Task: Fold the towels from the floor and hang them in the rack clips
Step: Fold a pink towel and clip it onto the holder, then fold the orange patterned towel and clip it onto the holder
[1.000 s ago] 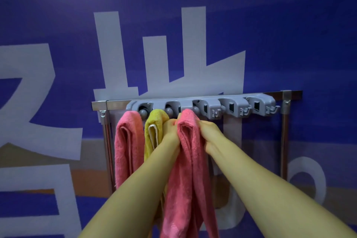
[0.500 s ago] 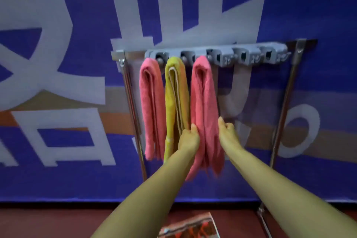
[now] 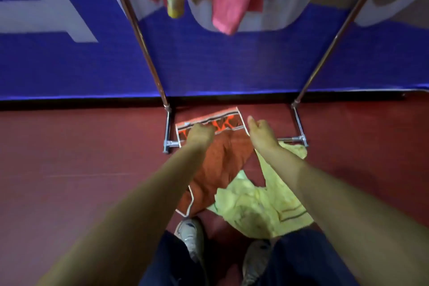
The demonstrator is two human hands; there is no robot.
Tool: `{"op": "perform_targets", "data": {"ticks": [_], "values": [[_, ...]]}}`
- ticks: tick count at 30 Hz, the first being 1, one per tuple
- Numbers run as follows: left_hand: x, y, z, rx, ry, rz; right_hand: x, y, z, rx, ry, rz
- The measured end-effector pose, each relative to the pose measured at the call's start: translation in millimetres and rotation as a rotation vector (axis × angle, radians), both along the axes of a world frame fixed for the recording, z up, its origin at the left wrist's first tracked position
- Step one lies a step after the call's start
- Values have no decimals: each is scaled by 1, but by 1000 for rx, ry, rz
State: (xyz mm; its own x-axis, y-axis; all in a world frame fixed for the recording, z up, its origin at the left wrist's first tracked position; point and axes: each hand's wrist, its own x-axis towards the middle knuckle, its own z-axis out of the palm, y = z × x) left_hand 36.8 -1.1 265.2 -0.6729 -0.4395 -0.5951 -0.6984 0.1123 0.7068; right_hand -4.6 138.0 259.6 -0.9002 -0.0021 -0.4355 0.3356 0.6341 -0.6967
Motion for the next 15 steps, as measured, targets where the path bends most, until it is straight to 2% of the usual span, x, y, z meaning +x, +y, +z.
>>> {"op": "perform_targets", "data": {"ticks": [2,5,15], "values": [[5,0,-44,35,-71,-17,7,1,-38,41,-68,13],[9,2,-100,-56,-134,-43,16,1,-93,116,-158,42],[-4,-39,-255,-195,-374,-102,16,-22,-228,144,-356,79]]}}
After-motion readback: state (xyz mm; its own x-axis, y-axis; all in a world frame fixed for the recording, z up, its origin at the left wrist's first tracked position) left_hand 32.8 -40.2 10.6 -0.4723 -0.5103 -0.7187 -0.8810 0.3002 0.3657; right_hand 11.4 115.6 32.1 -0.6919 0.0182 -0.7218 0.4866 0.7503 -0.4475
